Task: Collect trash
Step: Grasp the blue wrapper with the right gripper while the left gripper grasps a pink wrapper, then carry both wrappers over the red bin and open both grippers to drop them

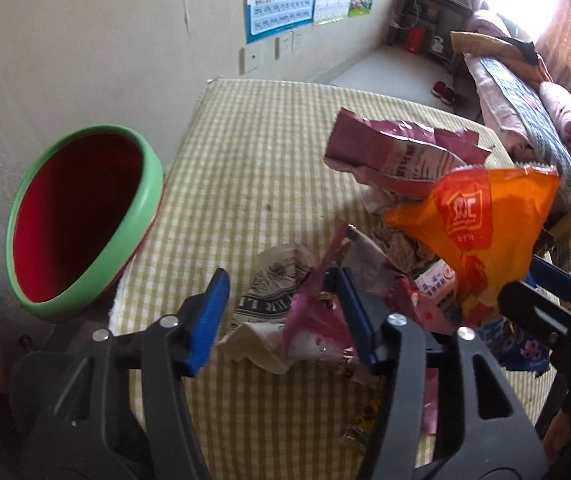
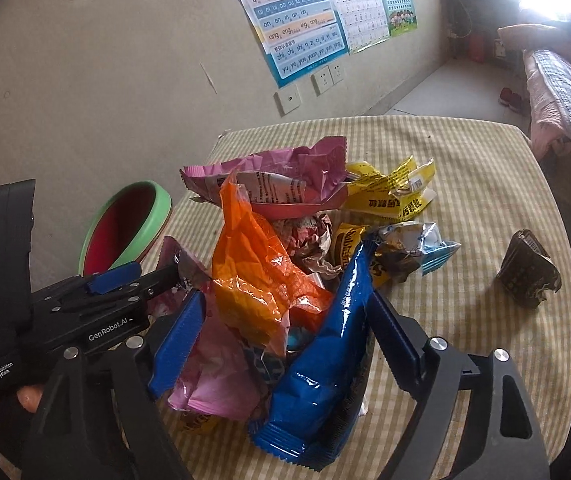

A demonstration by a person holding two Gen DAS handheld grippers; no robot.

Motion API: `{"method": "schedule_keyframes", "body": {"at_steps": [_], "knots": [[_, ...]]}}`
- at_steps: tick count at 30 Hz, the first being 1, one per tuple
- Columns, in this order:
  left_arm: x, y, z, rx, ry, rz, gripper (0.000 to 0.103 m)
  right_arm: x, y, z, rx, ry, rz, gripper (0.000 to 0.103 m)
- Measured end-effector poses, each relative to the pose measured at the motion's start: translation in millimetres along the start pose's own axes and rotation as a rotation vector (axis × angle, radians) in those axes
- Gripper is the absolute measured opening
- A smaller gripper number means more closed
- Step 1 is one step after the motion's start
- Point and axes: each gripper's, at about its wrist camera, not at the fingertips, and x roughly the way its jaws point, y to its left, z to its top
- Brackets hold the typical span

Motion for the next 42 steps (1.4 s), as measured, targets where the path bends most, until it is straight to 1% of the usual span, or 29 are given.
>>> {"method": "schedule_keyframes", "body": {"at_steps": [3,4,5,6,7,8,9,11,13,14,16,17,18,20,21,23,24,26,27,28,32,33,35,37,39,40,41,42], "knots": [[5.7,-3.5,1.2,0.027,0.013,-0.025,0.052,5.2,1.6,3.2,-0.014,0.004,0.009,0.079],[7.4,-4.9,1.7,0.036,0.017,-0.035,0.050,7.1,2.1,4.0,-0.020,0.008,0.013,0.078],[9.1,-4.6,1.5,0.038,0.020,-0.042,0.040,9.1,2.3,4.2,-0.024,0.014,0.018,0.077],[10.1,-4.9,1.7,0.037,0.026,-0.052,0.027,11.8,2.6,4.1,-0.028,0.022,0.025,0.072],[10.7,-3.9,1.2,0.032,0.032,-0.068,0.023,12.9,2.8,3.7,-0.027,0.026,0.036,0.069],[10.0,-2.4,0.8,0.023,0.030,-0.074,0.017,13.2,2.9,3.4,-0.026,0.025,0.041,0.067],[9.1,-0.9,0.0,0.015,0.026,-0.083,0.009,12.9,3.3,4.0,-0.027,0.022,0.045,0.063],[6.6,4.4,-0.2,-0.011,0.021,-0.117,0.003,11.0,4.0,4.6,-0.039,0.011,0.052,0.056],[1.6,8.5,-0.3,-0.028,0.003,-0.124,0.002,7.3,5.7,5.2,-0.044,-0.007,0.062,0.046],[-1.7,9.3,-0.3,-0.033,-0.009,-0.122,0.002,4.9,6.1,5.1,-0.043,-0.016,0.066,0.044],[-11.0,13.1,-0.5,-0.048,-0.036,-0.119,0.001,-0.2,7.2,5.2,-0.041,-0.031,0.083,0.024],[-15.8,14.7,0.5,-0.054,-0.051,-0.115,0.001,-3.3,7.3,5.9,-0.032,-0.037,0.094,0.022],[-22.0,17.2,1.5,-0.061,-0.069,-0.110,0.001,-5.9,7.8,6.5,-0.027,-0.041,0.098,0.014],[-29.8,22.5,5.4,-0.068,-0.097,-0.100,0.001,-10.8,9.5,8.8,-0.031,-0.047,0.100,0.011],[-34.6,25.5,6.4,-0.074,-0.110,-0.097,0.001,-11.4,11.0,9.3,-0.035,-0.047,0.100,0.010],[-40.0,30.6,9.1,-0.082,-0.124,-0.090,0.001,-12.8,12.1,10.6,-0.034,-0.052,0.094,0.014],[-42.2,33.7,9.2,-0.087,-0.130,-0.085,0.001,-13.5,12.4,10.9,-0.034,-0.056,0.088,0.014],[-47.8,39.9,8.5,-0.101,-0.138,-0.079,0.001,-13.4,15.6,12.2,-0.052,-0.053,0.072,0.018],[-49.9,42.4,7.5,-0.108,-0.137,-0.078,0.001,-13.0,17.8,13.5,-0.064,-0.053,0.051,0.031],[-49.6,45.2,6.3,-0.115,-0.135,-0.075,0.001,-12.0,18.7,13.4,-0.070,-0.054,0.040,0.047],[-49.9,52.1,3.7,-0.137,-0.127,-0.083,0.001,-4.5,19.3,12.4,-0.071,-0.023,-0.007,0.060],[-50.6,52.1,3.0,-0.138,-0.127,-0.086,0.001,-0.2,18.1,11.6,-0.062,-0.006,-0.023,0.062],[-50.8,51.6,2.6,-0.138,-0.129,-0.094,0.001,3.8,17.7,10.3,-0.055,0.010,-0.029,0.063],[-51.3,51.7,2.5,-0.139,-0.131,-0.098,0.001,8.9,19.8,9.5,-0.072,0.038,-0.058,0.070],[-52.1,54.0,1.3,-0.143,-0.135,-0.101,0.001,14.0,17.4,5.7,-0.066,0.075,-0.057,0.070],[-53.0,54.9,1.3,-0.146,-0.137,-0.100,0.001,16.0,14.9,2.9,-0.049,0.093,-0.036,0.069],[-54.0,55.0,0.3,-0.148,-0.140,-0.097,0.001,16.8,12.2,0.0,-0.033,0.108,-0.018,0.066],[-55.5,56.4,0.2,-0.152,-0.142,-0.094,0.001,17.1,10.5,-2.5,-0.025,0.117,-0.011,0.050]]}}
